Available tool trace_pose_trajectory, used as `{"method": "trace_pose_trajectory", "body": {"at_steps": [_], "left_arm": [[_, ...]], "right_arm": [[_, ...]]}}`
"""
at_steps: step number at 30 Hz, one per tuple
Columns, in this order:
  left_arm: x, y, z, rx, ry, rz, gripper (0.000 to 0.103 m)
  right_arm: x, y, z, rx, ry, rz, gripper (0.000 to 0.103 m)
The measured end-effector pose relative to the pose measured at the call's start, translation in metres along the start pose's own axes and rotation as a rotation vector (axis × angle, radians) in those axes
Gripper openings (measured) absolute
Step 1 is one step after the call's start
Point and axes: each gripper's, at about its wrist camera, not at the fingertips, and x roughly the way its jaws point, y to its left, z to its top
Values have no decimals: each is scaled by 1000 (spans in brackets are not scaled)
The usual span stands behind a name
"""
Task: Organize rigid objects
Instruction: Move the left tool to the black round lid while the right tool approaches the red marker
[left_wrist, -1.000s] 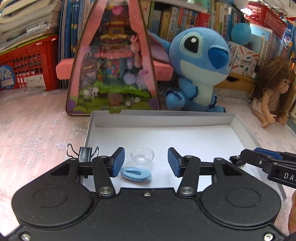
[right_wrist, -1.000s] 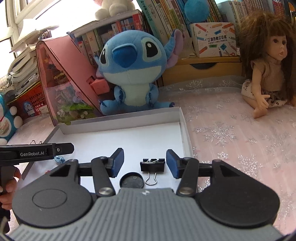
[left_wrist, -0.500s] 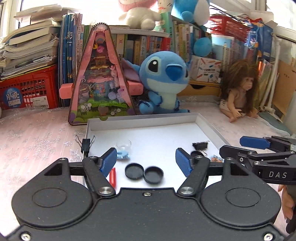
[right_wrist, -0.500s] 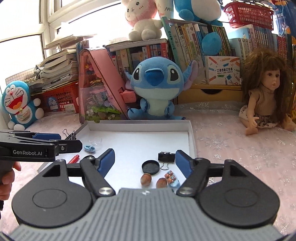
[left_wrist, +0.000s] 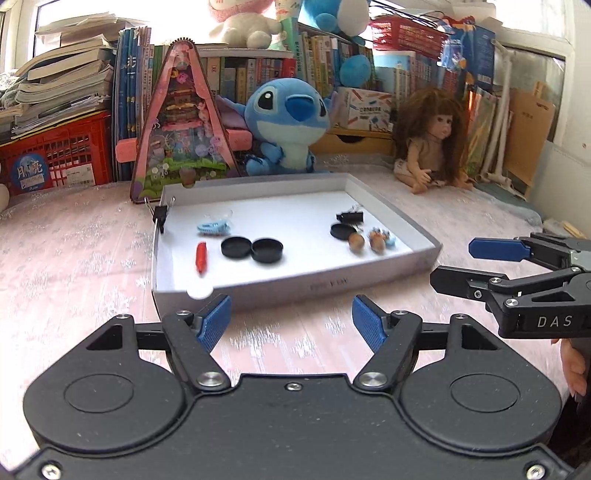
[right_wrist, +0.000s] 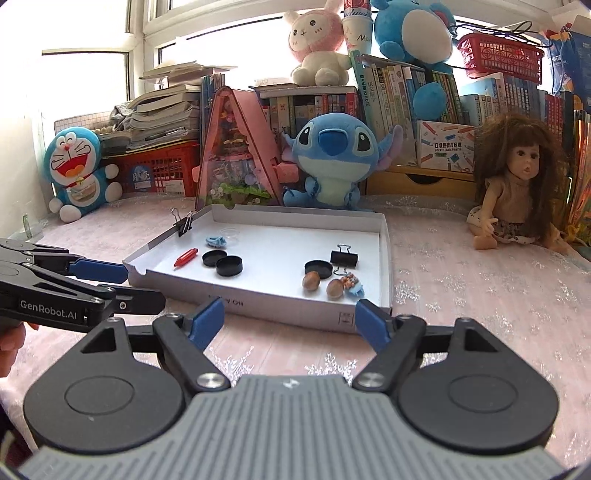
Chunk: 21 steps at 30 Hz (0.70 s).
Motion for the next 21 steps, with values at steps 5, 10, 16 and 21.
{"method": "trace_pose_trajectory", "body": {"at_steps": [5, 10, 16, 21], "left_arm": [[-15, -9, -22, 33, -12, -14, 70], [-24, -12, -36, 42, -21, -9, 70], [-28, -10, -45, 27, -26, -2, 70], [-29, -9, -50, 24, -26, 10, 70]], "right_arm": [[-17, 14, -24, -37, -8, 34, 88], [-26, 31, -48, -73, 22, 74, 88], [-26, 48, -64, -103, 49, 101, 88], [-24, 60, -67, -117, 48, 119, 84]]}}
